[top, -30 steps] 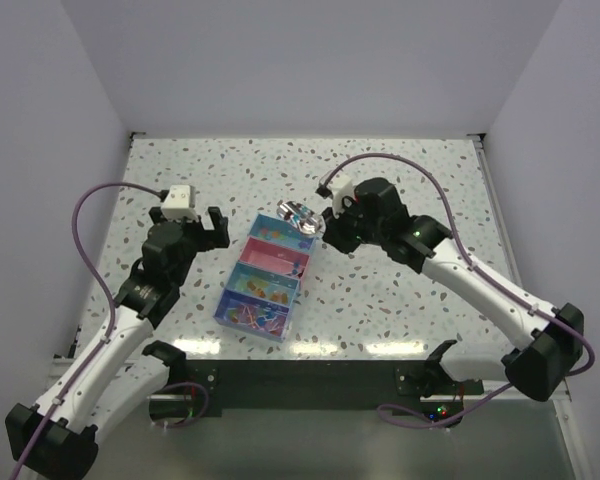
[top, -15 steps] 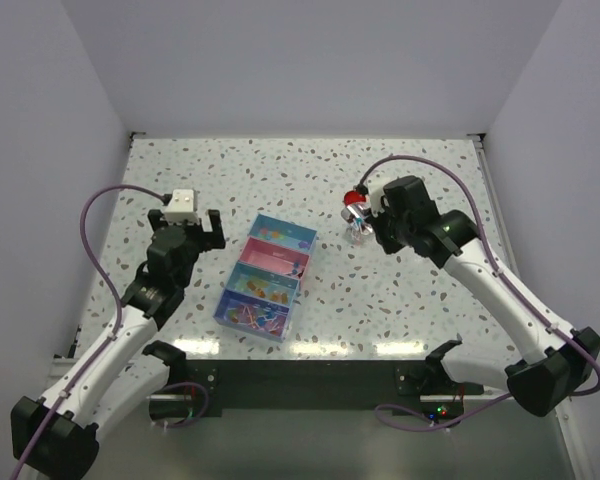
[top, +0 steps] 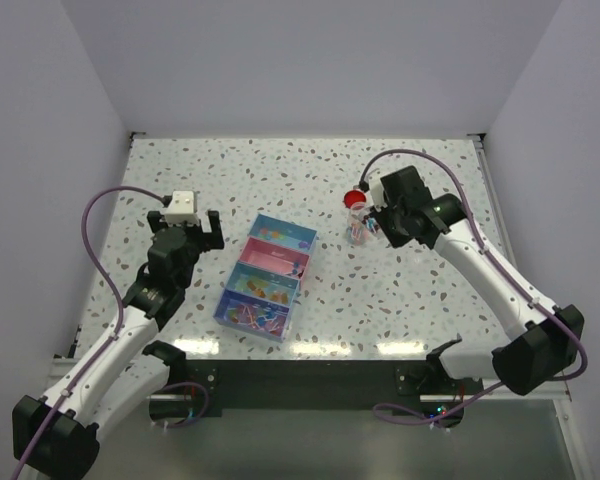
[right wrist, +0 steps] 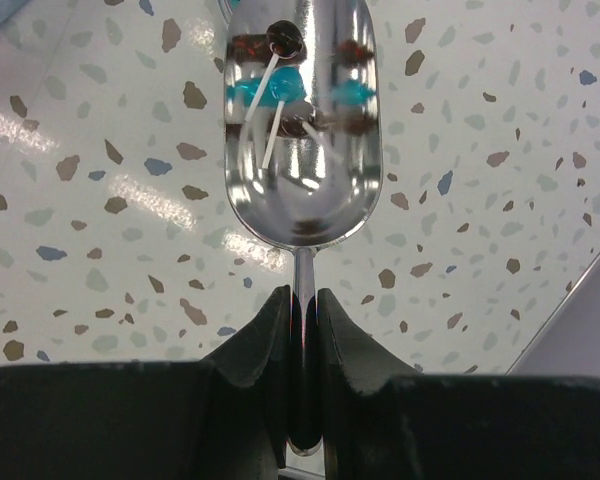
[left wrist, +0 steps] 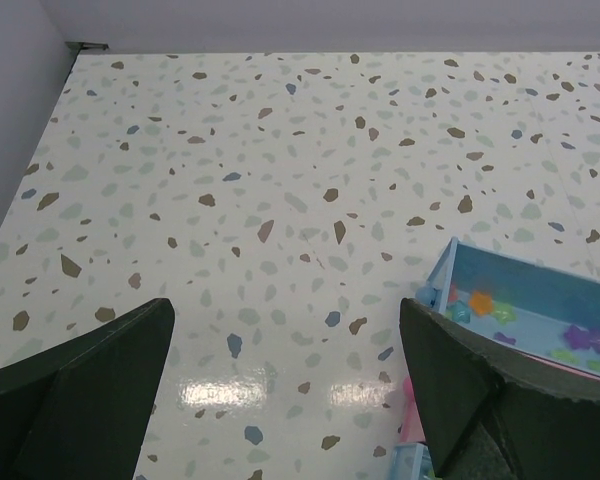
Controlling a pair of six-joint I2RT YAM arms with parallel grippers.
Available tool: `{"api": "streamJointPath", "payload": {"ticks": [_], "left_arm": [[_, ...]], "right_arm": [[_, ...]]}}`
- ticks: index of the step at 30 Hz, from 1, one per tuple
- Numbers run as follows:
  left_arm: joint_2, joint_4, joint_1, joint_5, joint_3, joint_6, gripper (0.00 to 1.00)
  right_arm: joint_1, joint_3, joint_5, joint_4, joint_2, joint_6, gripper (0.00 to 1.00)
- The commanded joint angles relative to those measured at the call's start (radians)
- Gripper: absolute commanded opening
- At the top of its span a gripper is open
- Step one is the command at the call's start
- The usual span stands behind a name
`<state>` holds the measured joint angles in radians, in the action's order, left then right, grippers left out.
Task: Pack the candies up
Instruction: Place the fake candies in the packing bottle, then adjust the storage box at the center of the board.
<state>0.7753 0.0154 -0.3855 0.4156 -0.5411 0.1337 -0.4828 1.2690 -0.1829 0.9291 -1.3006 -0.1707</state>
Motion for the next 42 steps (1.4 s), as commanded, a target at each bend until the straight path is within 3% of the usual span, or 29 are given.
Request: {"api": "streamJointPath", "payload": {"ticks": [1, 27, 34, 37, 42], "left_arm": [[0.002, 0.069, 0.008, 0.011, 0.007, -0.023, 1.0], [0.01, 0.087, 0.007, -0.037, 0.016, -0.034, 1.0], [0.03, 0.06, 0.007, -0.073, 0.009, 0.0, 0.98], [0.054, -0.05, 0.007, -0.115, -0.023, 0.053, 0.96], [0.114, -0.193, 0.007, -0.231, -0.079, 0.136, 0.85]], "right_arm": [[0.015, 0.07, -0.035, 0.017, -0.028, -0.035, 0.0], [0.021, 0.228, -0.095, 0.217, -0.088, -0.043, 0.0], [0.009, 0.345, 0.055, 0.235, -0.091, -0.013, 0.0], [-0.034, 0.366, 0.152, 0.234, -0.092, -0.001, 0.0], [-0.125, 0.304, 0.181, 0.171, -0.072, 0.033, 0.0]]}}
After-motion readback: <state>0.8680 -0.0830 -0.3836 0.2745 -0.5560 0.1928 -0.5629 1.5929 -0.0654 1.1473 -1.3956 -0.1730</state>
